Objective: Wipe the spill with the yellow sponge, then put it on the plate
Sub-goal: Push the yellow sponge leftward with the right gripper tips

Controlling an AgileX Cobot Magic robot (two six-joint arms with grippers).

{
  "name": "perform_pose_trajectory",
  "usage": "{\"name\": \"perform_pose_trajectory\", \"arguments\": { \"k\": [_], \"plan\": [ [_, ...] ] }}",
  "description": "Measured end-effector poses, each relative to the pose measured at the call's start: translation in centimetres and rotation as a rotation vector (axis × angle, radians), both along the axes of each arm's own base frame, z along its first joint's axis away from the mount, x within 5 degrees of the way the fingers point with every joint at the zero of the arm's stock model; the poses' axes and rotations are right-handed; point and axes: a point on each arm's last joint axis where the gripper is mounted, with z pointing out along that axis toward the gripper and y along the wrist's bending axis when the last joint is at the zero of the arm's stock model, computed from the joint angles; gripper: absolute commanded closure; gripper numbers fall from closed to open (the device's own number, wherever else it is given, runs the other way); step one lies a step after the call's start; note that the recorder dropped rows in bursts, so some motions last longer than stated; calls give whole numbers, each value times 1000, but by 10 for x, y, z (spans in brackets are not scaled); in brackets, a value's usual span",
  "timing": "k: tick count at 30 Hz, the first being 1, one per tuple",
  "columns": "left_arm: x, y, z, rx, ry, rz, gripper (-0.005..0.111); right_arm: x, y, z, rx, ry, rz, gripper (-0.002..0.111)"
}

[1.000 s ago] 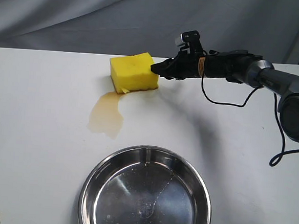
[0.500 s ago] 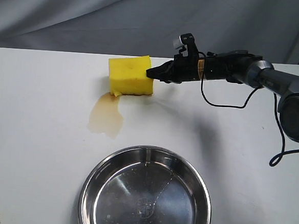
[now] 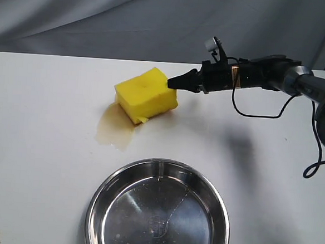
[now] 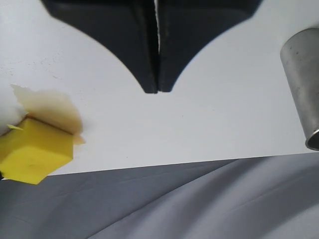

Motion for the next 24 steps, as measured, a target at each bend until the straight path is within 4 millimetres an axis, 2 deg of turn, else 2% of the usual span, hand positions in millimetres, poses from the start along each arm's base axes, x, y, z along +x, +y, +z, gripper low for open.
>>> {"name": "perform_pose_trajectory", "arguments": {
  "k": [6, 13, 20, 24],
  "plan": [
    [0, 0, 0, 0, 0, 0, 107, -2, 6, 0, 6, 34, 2, 106],
    [0, 0, 0, 0, 0, 0, 107, -10, 31, 0, 7, 41, 52, 106],
    [0, 0, 0, 0, 0, 0, 107, -12, 33, -1, 16, 128, 32, 106],
    [0, 0, 0, 0, 0, 0, 107, -13, 36, -9, 16, 171, 29, 106]
  ]
}}
